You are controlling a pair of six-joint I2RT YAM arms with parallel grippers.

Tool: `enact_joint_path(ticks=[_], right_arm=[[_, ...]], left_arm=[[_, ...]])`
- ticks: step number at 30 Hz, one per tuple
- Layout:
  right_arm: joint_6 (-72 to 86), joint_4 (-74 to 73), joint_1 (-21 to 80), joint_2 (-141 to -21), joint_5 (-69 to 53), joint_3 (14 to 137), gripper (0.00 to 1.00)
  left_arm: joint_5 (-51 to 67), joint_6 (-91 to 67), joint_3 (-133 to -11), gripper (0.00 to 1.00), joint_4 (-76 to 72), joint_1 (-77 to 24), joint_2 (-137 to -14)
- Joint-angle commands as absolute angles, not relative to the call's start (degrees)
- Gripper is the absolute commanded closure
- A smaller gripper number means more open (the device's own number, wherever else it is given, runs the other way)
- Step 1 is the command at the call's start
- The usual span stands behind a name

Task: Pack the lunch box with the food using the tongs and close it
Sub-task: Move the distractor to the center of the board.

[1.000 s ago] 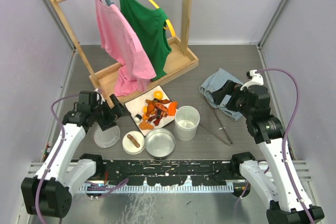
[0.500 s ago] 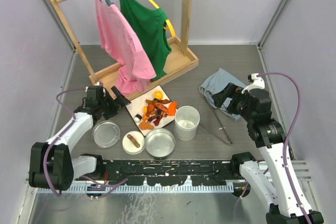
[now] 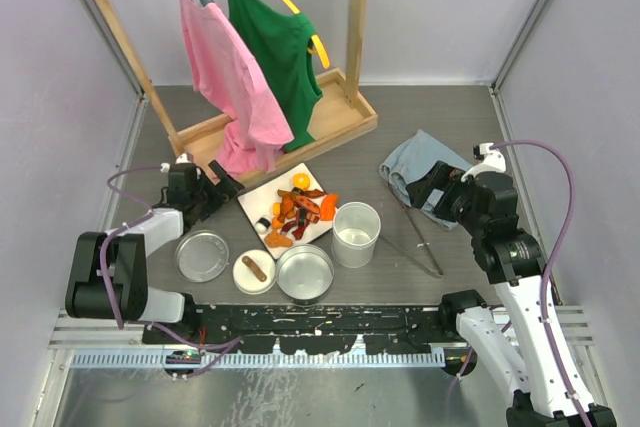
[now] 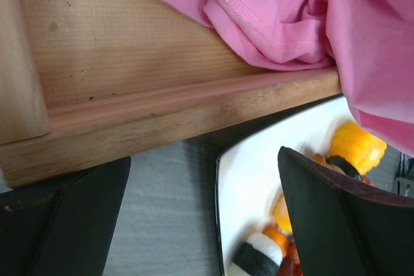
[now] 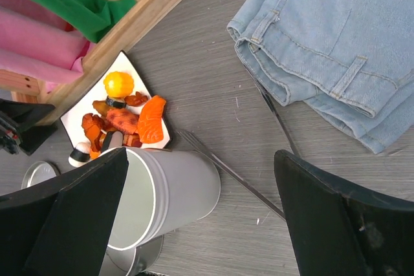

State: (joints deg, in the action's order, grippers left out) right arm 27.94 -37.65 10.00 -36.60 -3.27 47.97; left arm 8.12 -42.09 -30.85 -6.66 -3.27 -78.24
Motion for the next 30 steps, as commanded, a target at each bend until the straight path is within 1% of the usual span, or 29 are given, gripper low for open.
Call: enact_joint_path(ticks=[1,7,12,22,30], right_arm=[[27.0,-37.1,9.8,-35.7,-2.4,48.7,0.0],[26.1,-37.9,9.8,-35.3,-1.4,48.3,0.0],[26.0,-37.8,9.8,-35.9,-1.7,48.3,0.0],[24.9,-38.1,9.8,-38.6,-6.0,49.2,0.0],[24.3,-38.5,9.8,-38.3,-5.6,49.4,0.0]], left_arm=[[6.3,-39.6,-33.8,0.02,-17.4,-0.6,-81.5],[6.4,-39.4,-35.9,0.02,-19.7,3.0,-85.0],[8.3,-40.1,-39.9,0.02,-21.0,6.1,-89.4],[13.5,-43.7,-47.2,0.02,-25.5,10.3,-99.6],[13.7,-46.0,-47.5,0.02,-30.0,13.6,-102.8]])
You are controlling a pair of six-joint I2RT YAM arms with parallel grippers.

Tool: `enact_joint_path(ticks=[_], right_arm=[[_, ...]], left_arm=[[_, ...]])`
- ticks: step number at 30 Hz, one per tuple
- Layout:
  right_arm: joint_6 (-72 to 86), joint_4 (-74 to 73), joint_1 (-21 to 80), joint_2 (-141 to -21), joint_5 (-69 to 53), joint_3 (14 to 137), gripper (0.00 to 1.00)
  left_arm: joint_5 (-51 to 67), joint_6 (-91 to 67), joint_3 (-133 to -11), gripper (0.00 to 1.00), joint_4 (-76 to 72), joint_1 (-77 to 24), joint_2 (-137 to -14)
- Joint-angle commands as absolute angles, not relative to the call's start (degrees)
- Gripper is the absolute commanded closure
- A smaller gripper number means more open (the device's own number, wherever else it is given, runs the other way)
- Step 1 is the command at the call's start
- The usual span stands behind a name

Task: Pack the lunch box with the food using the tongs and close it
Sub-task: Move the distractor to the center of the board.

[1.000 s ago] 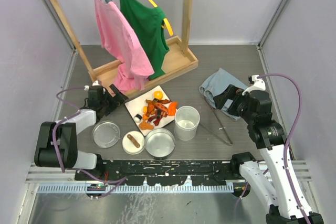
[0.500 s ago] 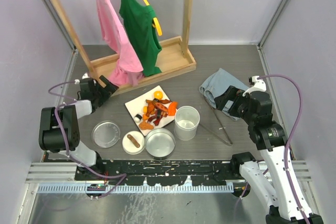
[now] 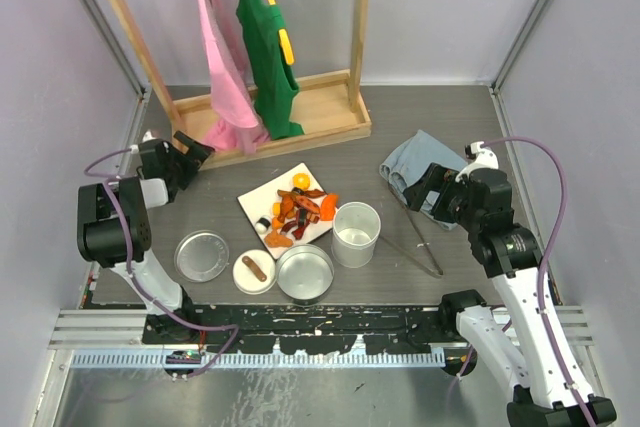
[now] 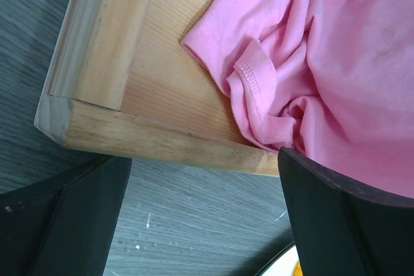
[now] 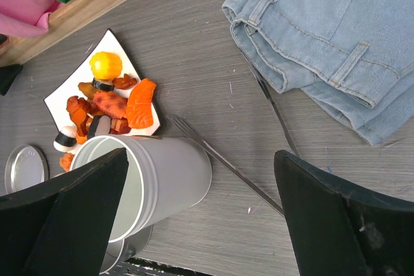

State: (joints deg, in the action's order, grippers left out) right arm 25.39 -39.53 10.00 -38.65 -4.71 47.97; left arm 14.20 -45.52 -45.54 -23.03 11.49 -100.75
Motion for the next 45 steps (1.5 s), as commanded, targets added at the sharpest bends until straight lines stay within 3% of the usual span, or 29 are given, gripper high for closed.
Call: enact_joint_path(ticks=[1,10,26,33,45], right_arm=[[24.2,-38.4,9.8,-38.5,-5.7,49.5,0.0],[24.4,-38.2,9.8,-40.0,-7.7,50.8,0.0],[24.9,-38.9,9.8,-36.3,-6.5,48.4,0.0],[24.4,-39.2,9.8,-35.8,-6.4,47.7,0.0],[23.0,-41.3,9.8,-35.2,-4.2,48.2,0.0]], left_arm=[[14.0,-46.1,-47.9,0.02,-30.4,13.7,-103.3],[17.3,-49.6,-51.2,0.02,-35.0,14.1,-108.2],[16.3,-49.2,-42.2,0.02,-29.0,16.4,-96.7],[20.5,-52.0,-46.4,0.0,-35.0,16.4,-105.2],[20.1,-55.2,-52.3,0.07,-42.5,17.0,-113.5]])
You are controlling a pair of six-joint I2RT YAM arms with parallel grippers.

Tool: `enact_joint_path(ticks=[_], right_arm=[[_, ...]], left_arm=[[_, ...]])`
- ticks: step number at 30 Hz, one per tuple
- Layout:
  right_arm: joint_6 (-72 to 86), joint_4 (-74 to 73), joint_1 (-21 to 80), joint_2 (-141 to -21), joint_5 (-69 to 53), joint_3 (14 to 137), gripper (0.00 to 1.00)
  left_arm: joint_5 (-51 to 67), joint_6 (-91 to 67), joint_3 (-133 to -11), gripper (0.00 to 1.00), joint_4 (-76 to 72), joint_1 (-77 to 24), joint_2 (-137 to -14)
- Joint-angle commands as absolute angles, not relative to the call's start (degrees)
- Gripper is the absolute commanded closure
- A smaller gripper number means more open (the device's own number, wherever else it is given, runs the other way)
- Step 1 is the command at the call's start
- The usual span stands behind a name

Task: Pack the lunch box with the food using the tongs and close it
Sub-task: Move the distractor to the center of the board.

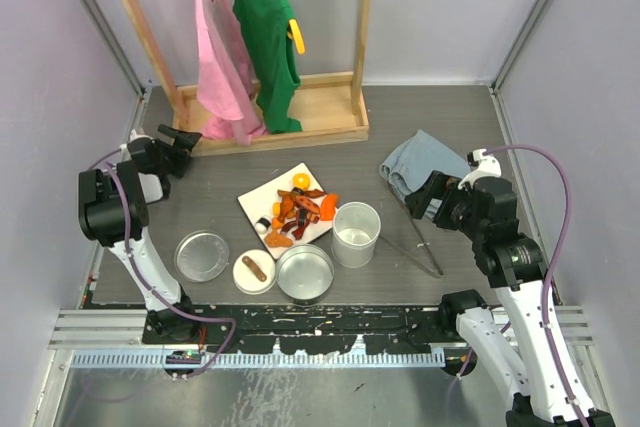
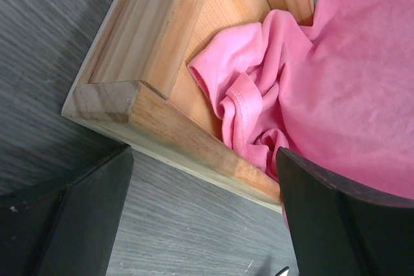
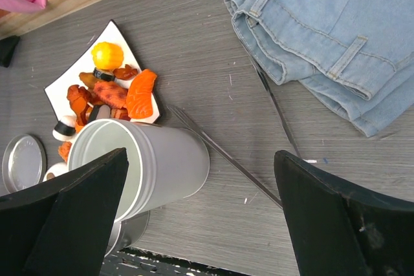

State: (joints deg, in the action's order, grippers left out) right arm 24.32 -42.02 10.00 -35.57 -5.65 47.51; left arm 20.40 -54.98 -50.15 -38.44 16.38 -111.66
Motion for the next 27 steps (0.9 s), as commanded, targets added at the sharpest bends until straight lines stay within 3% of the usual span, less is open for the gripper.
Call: enact_joint_path(ticks=[1,10,19,27], right_arm=[[22.9,-41.5,9.9,-35.1,-4.0,48.3,0.0],[22.9,-41.5,9.8,-34.9,-4.3,48.3,0.0],[23.4,-39.0,9.8,-35.8,-9.6,48.5,0.0],[25.4,-35.2,9.8,-36.8,-15.6,48.2,0.0]], left_arm=[[20.0,-55.3,-52.2,0.07,-42.8,17.0,-113.5],[19.4,-55.2,-43.6,0.06,-39.1,19.0,-104.0],[19.2,-47.4,-43.9,0.03,-3.6,19.3,-84.2],[29.3,-41.5,-46.0,0.01,20.6,19.0,-73.7]])
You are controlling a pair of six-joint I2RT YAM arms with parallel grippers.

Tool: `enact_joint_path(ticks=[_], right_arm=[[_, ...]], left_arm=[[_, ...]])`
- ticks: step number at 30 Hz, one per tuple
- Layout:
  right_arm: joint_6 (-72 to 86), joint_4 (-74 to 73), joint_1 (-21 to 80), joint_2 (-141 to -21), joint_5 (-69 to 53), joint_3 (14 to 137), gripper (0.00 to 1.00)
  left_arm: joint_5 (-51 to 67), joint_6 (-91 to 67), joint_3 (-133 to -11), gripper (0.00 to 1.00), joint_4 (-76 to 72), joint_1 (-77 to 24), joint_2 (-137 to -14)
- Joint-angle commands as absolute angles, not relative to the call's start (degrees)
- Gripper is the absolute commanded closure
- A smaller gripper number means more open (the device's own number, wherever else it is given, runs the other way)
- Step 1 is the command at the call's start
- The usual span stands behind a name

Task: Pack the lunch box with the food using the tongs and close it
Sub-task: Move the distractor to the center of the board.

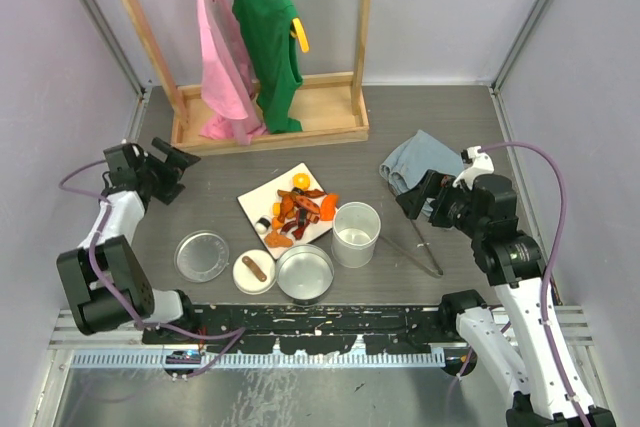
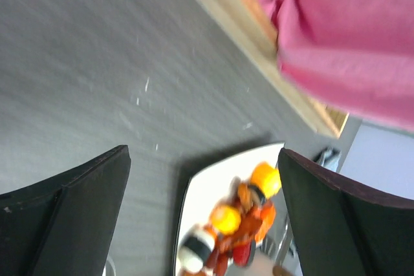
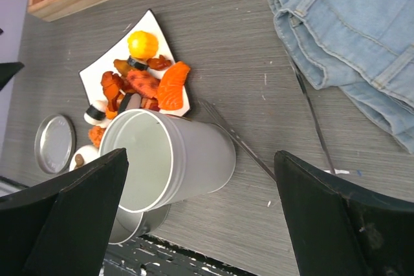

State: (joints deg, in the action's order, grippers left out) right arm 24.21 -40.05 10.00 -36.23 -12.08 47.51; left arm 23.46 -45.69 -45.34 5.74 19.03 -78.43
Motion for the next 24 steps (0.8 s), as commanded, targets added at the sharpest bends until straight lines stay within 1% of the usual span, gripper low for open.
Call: enact_joint_path(ticks=[1,4,7,10,15,21,24], right_arm=[[25.6,-34.9,9.8,-37.0,-15.6,48.2,0.0],[26.3,-34.1,9.8,-37.8,-15.8,47.9,0.0],[27.6,-33.3,9.8,-38.6,-16.2,47.6,0.0],[29.6,-31.4,9.8,-38.8,-18.5,46.6,0.0],[31.5,-30.1,9.8,-38.5,-19.7,45.3,0.0],[32.0,-30.2,9.8,-37.5,-18.1,44.2,0.0],[32.2,-31.0,9.8,-37.1,-17.1,44.1,0.0]], left_arm=[[29.4,-40.7,-46.0,0.02,22.7,18.9,-72.2],[29.8,-39.5,-45.5,0.02,27.9,17.5,-66.6],[29.4,-39.0,-44.6,0.03,32.7,13.9,-61.9],[29.2,-38.9,-42.6,0.02,35.0,9.9,-57.5],[29.3,-40.4,-39.4,0.02,37.3,8.8,-51.2],[28.6,-39.5,-39.0,0.04,39.4,8.3,-50.1],[25.3,-37.3,-40.7,0.06,41.6,8.3,-51.7]])
